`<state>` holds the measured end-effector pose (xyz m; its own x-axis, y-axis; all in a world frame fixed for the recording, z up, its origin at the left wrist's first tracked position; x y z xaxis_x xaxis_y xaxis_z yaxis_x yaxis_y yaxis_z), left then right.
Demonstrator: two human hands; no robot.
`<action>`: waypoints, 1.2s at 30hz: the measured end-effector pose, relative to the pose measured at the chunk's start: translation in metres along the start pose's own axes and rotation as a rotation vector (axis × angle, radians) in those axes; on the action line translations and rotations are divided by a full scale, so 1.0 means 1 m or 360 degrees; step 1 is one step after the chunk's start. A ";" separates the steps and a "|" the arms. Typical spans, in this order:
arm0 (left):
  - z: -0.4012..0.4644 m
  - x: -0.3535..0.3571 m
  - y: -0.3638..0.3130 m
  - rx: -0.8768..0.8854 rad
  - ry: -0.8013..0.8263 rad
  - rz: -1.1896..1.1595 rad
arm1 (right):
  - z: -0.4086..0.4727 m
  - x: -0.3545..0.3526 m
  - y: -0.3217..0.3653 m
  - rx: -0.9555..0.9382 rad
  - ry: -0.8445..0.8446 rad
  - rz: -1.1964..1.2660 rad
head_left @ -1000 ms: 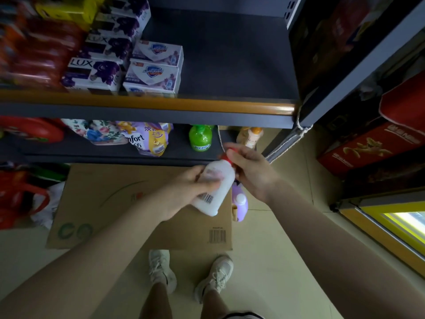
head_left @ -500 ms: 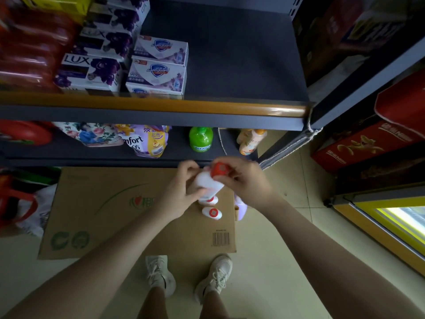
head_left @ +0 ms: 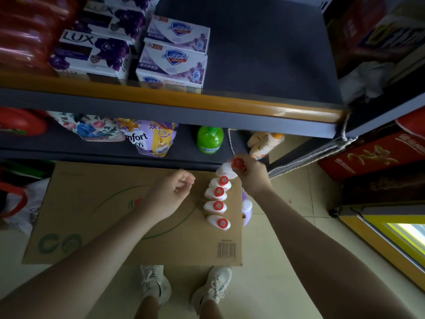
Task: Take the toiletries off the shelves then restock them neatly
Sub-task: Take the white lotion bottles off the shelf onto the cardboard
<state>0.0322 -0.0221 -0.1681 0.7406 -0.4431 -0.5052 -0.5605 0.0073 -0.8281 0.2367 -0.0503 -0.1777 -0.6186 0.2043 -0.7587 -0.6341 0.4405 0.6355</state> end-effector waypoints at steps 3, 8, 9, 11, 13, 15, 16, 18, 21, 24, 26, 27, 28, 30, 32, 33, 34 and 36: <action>-0.001 0.004 0.006 -0.0003 0.0012 0.0010 | 0.004 0.031 -0.011 -0.0053 0.0184 -0.0123; -0.005 0.003 0.009 0.0016 0.0018 0.0025 | 0.005 0.056 -0.037 0.0045 0.0357 -0.0197; -0.005 0.001 0.008 0.0022 0.0016 0.0026 | 0.007 0.057 -0.038 0.0042 0.0369 -0.0197; -0.004 -0.001 0.005 0.0045 0.0008 0.0020 | 0.010 0.059 -0.035 0.0007 0.0382 -0.0218; -0.002 -0.006 -0.001 0.0061 -0.0017 -0.0008 | 0.012 0.061 -0.030 -0.0049 0.0401 -0.0283; -0.001 -0.009 -0.007 0.0072 -0.0022 -0.0033 | 0.012 0.061 -0.028 -0.0097 0.0399 -0.0382; -0.001 -0.010 -0.010 0.0076 -0.0015 -0.0041 | 0.013 0.060 -0.026 -0.0135 0.0393 -0.0424; -0.001 -0.010 -0.012 0.0082 0.0003 -0.0036 | 0.014 0.058 -0.022 -0.0217 0.0402 -0.0494; -0.002 -0.007 -0.009 0.0077 0.0039 -0.0007 | 0.023 0.040 -0.030 -0.0129 0.0241 -0.0568; -0.003 0.005 -0.006 0.0069 0.0095 0.0059 | 0.028 0.003 -0.056 0.0300 -0.0099 -0.0333; -0.004 0.013 -0.008 0.0057 0.0128 0.0052 | 0.028 -0.005 -0.067 0.0476 -0.0166 -0.0289; -0.005 0.017 -0.009 0.0053 0.0146 0.0051 | 0.028 -0.001 -0.068 0.0507 -0.0140 -0.0267; -0.006 0.020 -0.011 0.0053 0.0164 0.0056 | 0.028 0.008 -0.064 0.0497 -0.0078 -0.0243; -0.008 0.022 -0.012 0.0047 0.0192 0.0077 | 0.027 0.032 -0.056 0.0413 0.0099 -0.0255; -0.010 0.020 -0.012 0.0037 0.0190 0.0102 | 0.025 0.052 -0.046 0.0321 0.0239 -0.0305; -0.010 0.017 -0.012 0.0033 0.0179 0.0106 | 0.024 0.057 -0.041 0.0273 0.0296 -0.0363; -0.010 0.013 -0.012 0.0030 0.0172 0.0113 | 0.024 0.060 -0.035 0.0209 0.0334 -0.0451; -0.010 0.007 -0.011 0.0018 0.0159 0.0131 | 0.026 0.062 -0.031 0.0141 0.0347 -0.0587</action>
<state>0.0401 -0.0342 -0.1604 0.6514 -0.5277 -0.5452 -0.6133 0.0570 -0.7878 0.2298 -0.0282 -0.2481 -0.4476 -0.1659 -0.8787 -0.7945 0.5248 0.3057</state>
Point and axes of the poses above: each hand's wrist, its own z-axis towards the middle knuckle, its own x-axis out of the palm, y = z × x, the point moved 10 cm from there along z, towards the middle knuckle, and after that the axes turned 10 degrees about -y, right-handed, at the moved point
